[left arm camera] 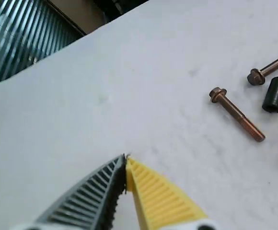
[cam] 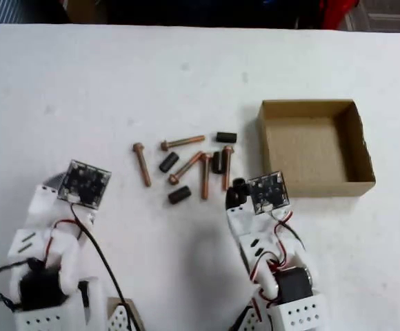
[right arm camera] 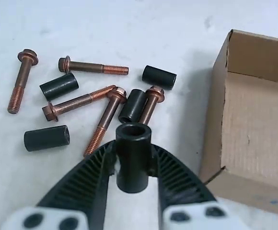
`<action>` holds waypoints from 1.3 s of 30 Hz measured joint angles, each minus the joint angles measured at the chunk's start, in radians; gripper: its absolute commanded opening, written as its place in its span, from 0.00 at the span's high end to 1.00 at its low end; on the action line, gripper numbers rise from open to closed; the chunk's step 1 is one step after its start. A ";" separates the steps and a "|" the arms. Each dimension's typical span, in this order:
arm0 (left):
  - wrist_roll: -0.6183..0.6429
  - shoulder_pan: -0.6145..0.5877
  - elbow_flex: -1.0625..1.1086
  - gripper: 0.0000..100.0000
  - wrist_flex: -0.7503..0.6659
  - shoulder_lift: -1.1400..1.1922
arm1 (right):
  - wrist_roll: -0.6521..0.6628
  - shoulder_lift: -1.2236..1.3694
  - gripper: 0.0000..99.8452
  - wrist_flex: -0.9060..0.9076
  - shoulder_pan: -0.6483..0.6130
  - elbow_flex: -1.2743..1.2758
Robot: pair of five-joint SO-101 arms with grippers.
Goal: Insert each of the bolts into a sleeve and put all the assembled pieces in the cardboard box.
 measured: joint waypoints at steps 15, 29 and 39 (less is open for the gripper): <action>0.014 0.172 -0.450 0.98 0.069 0.801 | 0.005 0.002 0.98 -0.095 0.003 0.044; 0.430 0.183 -0.707 0.98 0.003 1.316 | 0.005 0.002 0.98 -0.095 0.003 0.044; 0.781 0.244 -1.000 0.98 0.003 1.712 | 0.005 0.002 0.98 -0.095 0.003 0.044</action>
